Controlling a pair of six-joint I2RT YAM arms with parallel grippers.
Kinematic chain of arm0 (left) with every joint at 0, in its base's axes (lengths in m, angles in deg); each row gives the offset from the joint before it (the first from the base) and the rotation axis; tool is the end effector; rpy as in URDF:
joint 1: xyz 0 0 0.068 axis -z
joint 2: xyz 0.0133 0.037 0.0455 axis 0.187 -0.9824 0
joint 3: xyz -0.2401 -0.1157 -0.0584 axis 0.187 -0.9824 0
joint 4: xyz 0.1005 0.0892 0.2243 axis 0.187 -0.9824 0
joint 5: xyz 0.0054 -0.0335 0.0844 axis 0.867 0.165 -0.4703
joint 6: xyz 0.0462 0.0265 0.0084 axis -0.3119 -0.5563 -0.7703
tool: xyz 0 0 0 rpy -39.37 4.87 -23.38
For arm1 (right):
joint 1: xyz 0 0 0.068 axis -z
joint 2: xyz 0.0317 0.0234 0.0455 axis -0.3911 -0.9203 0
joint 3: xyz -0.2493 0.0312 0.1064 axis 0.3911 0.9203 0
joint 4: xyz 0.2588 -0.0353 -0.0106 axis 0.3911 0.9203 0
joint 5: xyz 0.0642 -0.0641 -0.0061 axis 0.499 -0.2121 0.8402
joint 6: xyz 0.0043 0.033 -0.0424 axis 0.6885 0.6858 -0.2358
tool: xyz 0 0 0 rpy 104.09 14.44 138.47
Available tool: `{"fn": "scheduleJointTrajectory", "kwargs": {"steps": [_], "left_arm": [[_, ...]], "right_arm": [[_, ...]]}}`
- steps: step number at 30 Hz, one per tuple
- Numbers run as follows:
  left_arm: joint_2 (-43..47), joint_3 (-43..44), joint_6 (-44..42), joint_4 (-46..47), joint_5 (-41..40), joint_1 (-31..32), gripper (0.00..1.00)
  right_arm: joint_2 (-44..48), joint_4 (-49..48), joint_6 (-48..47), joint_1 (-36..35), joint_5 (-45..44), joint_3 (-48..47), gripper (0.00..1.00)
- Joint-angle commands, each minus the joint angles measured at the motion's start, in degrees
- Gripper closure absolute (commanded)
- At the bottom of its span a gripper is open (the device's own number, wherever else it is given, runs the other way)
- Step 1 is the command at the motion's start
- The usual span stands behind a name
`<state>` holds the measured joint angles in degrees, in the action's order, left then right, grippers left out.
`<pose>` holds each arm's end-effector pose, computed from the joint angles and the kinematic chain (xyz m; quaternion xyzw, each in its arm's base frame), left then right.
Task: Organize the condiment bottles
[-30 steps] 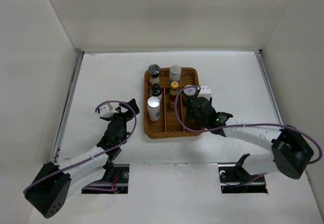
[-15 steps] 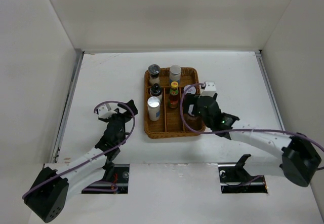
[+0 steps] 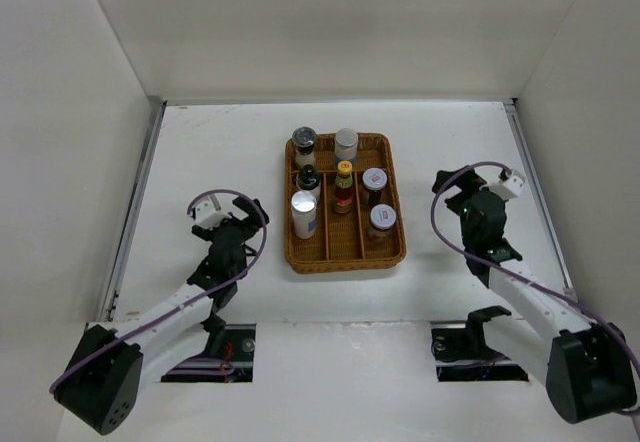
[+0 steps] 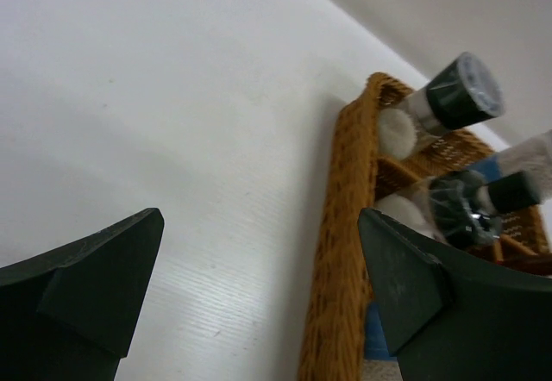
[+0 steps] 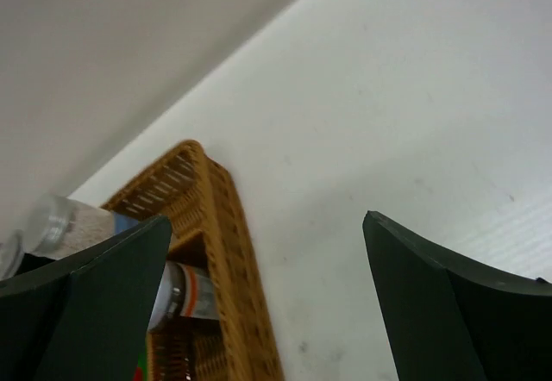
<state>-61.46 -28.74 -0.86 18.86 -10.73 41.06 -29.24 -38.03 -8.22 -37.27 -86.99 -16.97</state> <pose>0.1579 -0.0657 0.1791 -0.2748 0.6979 -0.1313 0.6482 0.2080 0.0386 0.2473 0.2715 0.6950 0.1459 0.6495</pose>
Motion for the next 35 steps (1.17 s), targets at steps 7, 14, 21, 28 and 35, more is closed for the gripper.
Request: {"fn": "scheduleJointTrajectory", "kwargs": {"steps": [7, 14, 21, 28, 35], "left_arm": [[0.2, 10.6, 1.5, -22.3, -0.6, 1.3, 0.0], [4.3, 10.9, 1.3, -24.1, 2.0, 3.0, 0.0], [3.8, 11.7, 1.3, -22.8, 1.6, 5.0, 0.0], [1.4, 11.3, 1.3, -20.6, 1.5, 4.9, 0.0], [-0.7, 16.8, 0.3, -24.5, 0.9, 5.6, 0.0]], "right_arm": [[-2.8, -8.3, 10.9, 3.2, 4.1, 6.2, 0.0], [-5.4, -8.3, 12.1, 3.7, 4.7, 6.0, 0.0], [-5.1, -8.3, 11.7, 3.7, 5.0, 5.7, 0.0], [-6.0, -8.2, 11.9, 3.7, 5.3, 5.7, 0.0], [-4.3, -8.0, 11.7, 3.7, 5.4, 6.0, 0.0]]}}
